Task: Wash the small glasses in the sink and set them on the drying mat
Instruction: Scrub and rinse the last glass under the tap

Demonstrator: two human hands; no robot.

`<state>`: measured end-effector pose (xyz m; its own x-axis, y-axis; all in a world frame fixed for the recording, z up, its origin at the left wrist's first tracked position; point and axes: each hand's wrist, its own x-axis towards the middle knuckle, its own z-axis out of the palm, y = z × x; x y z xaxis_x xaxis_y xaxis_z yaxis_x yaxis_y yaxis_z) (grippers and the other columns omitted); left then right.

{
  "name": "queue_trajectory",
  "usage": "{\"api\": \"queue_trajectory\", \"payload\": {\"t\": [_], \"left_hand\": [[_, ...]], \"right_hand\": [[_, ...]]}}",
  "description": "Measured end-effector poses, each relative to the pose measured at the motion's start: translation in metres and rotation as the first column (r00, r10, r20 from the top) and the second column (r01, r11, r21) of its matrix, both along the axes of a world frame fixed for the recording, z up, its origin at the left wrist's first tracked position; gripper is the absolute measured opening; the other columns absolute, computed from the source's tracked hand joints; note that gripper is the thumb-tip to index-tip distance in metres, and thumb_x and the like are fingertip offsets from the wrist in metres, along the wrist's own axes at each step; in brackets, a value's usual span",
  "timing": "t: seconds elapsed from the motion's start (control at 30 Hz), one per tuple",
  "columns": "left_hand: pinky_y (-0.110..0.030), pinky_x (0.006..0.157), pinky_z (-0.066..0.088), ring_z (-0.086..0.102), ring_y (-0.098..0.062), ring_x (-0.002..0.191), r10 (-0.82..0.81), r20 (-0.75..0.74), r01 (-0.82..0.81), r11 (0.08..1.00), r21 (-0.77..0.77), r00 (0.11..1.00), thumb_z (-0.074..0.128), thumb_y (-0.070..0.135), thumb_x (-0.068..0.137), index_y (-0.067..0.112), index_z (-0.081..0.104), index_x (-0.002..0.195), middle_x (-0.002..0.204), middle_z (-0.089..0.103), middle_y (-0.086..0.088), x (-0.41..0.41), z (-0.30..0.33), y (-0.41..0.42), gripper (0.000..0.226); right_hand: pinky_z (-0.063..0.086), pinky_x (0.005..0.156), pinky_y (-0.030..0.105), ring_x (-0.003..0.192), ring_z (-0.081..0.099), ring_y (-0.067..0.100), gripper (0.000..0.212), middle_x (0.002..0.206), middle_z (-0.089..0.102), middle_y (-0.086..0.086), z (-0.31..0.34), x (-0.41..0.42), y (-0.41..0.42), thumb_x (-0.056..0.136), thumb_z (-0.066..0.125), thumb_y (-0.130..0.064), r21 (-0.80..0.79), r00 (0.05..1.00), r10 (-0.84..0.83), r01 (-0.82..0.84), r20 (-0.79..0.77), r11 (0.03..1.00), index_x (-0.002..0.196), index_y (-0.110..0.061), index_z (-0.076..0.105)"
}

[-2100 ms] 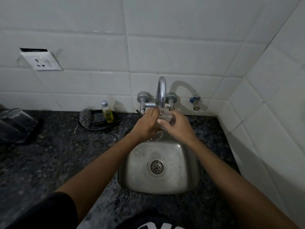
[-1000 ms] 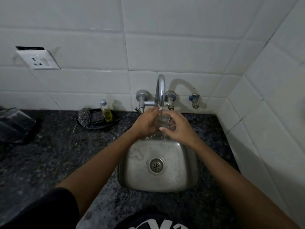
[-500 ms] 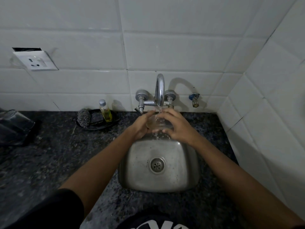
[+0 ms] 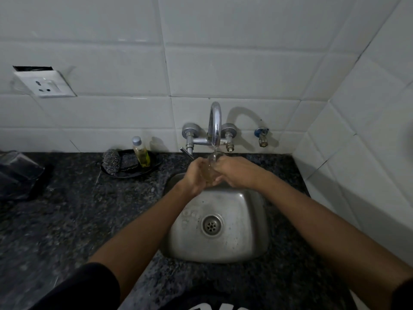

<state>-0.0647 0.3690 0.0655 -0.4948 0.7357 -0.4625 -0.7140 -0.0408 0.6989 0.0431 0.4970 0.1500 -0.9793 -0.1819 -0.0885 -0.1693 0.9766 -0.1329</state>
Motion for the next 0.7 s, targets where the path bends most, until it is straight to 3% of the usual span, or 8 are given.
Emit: {"api": "queue_trajectory", "payload": {"t": [0.07, 0.17, 0.27, 0.33, 0.47, 0.53, 0.6, 0.7], "left_hand": [[-0.043, 0.077, 0.064, 0.074, -0.025, 0.085, -0.065, -0.048, 0.059, 0.991, -0.119, 0.997, 0.044, 0.037, 0.107, 0.010, 0.074, 0.112, 0.100, 0.076, -0.012, -0.006, 0.000, -0.001, 0.041], [-0.043, 0.083, 0.062, 0.074, -0.024, 0.086, -0.031, -0.017, 0.029, 0.992, -0.124, 0.999, 0.041, 0.034, 0.108, 0.011, 0.074, 0.108, 0.098, 0.077, -0.010, -0.006, 0.004, 0.002, 0.040], [-0.028, 0.054, 0.052, 0.063, -0.017, 0.061, 0.112, 0.086, -0.107, 0.993, -0.054, 0.990, 0.033, 0.028, 0.107, 0.007, 0.065, 0.098, 0.075, 0.069, -0.006, 0.003, 0.006, 0.010, 0.039], [-0.026, 0.049, 0.040, 0.050, -0.015, 0.048, 0.145, 0.116, -0.144, 0.989, -0.016, 0.983, 0.031, 0.027, 0.107, 0.007, 0.061, 0.091, 0.065, 0.062, -0.005, 0.009, 0.006, 0.013, 0.039], [-0.040, 0.069, 0.048, 0.062, -0.026, 0.072, -0.016, 0.013, 0.017, 0.997, -0.070, 1.000, 0.047, 0.038, 0.103, 0.007, 0.081, 0.090, 0.084, 0.069, -0.012, -0.002, 0.004, 0.011, 0.047], [-0.039, 0.068, 0.054, 0.065, -0.027, 0.078, -0.038, 0.024, 0.039, 0.997, -0.071, 0.999, 0.051, 0.033, 0.099, 0.005, 0.081, 0.091, 0.089, 0.070, -0.012, -0.008, 0.003, 0.009, 0.042], [-0.033, 0.059, 0.056, 0.068, -0.022, 0.070, 0.070, 0.045, -0.067, 0.995, -0.069, 0.997, 0.042, 0.026, 0.104, 0.004, 0.074, 0.093, 0.082, 0.069, -0.010, -0.006, 0.002, 0.010, 0.041], [-0.027, 0.049, 0.040, 0.057, -0.014, 0.055, 0.221, 0.089, -0.217, 0.975, -0.049, 0.971, 0.032, 0.021, 0.103, 0.009, 0.063, 0.076, 0.066, 0.057, -0.004, 0.003, -0.005, 0.015, 0.043]], "right_hand": [[0.055, 0.072, 0.034, 0.090, 0.064, 0.016, 0.014, 0.106, 0.066, -0.005, 0.000, -0.004, 0.006, 0.092, 0.063, -0.015, 0.130, 0.993, 0.118, -0.117, 0.003, 0.985, 0.101, -0.024, 0.068], [0.057, 0.068, 0.035, 0.088, 0.063, 0.015, 0.011, 0.103, 0.065, -0.006, 0.000, -0.010, 0.008, 0.093, 0.066, -0.016, 0.159, 0.988, 0.152, -0.151, 0.006, 0.976, 0.100, -0.025, 0.068], [0.050, 0.072, 0.029, 0.088, 0.058, 0.010, 0.009, 0.099, 0.059, -0.008, 0.008, -0.014, 0.003, 0.098, 0.068, -0.030, 0.047, 0.999, 0.031, -0.031, 0.013, 0.998, 0.099, -0.021, 0.068], [0.049, 0.071, 0.029, 0.084, 0.061, 0.009, 0.013, 0.097, 0.062, -0.008, 0.008, -0.017, 0.007, 0.097, 0.070, -0.033, 0.016, 0.998, 0.017, -0.018, 0.054, 1.000, 0.091, -0.022, 0.068], [0.056, 0.070, 0.033, 0.079, 0.060, 0.012, 0.009, 0.097, 0.066, -0.007, 0.010, -0.015, 0.012, 0.093, 0.070, -0.011, 0.137, 0.986, 0.138, -0.149, 0.088, 0.979, 0.098, -0.018, 0.073], [0.054, 0.068, 0.034, 0.077, 0.060, 0.017, 0.014, 0.095, 0.067, -0.001, 0.009, -0.012, 0.012, 0.092, 0.067, -0.006, 0.164, 0.981, 0.175, -0.187, 0.087, 0.969, 0.100, -0.015, 0.074], [0.055, 0.071, 0.035, 0.087, 0.064, 0.020, 0.010, 0.104, 0.067, 0.002, 0.009, -0.012, 0.004, 0.096, 0.067, -0.015, 0.148, 0.988, 0.151, -0.153, 0.025, 0.977, 0.105, -0.016, 0.071], [0.053, 0.082, 0.038, 0.100, 0.065, 0.026, 0.028, 0.115, 0.066, 0.008, 0.003, -0.016, -0.005, 0.099, 0.067, -0.039, 0.058, 1.000, -0.022, 0.022, 0.006, 0.998, 0.113, -0.015, 0.065]]}}
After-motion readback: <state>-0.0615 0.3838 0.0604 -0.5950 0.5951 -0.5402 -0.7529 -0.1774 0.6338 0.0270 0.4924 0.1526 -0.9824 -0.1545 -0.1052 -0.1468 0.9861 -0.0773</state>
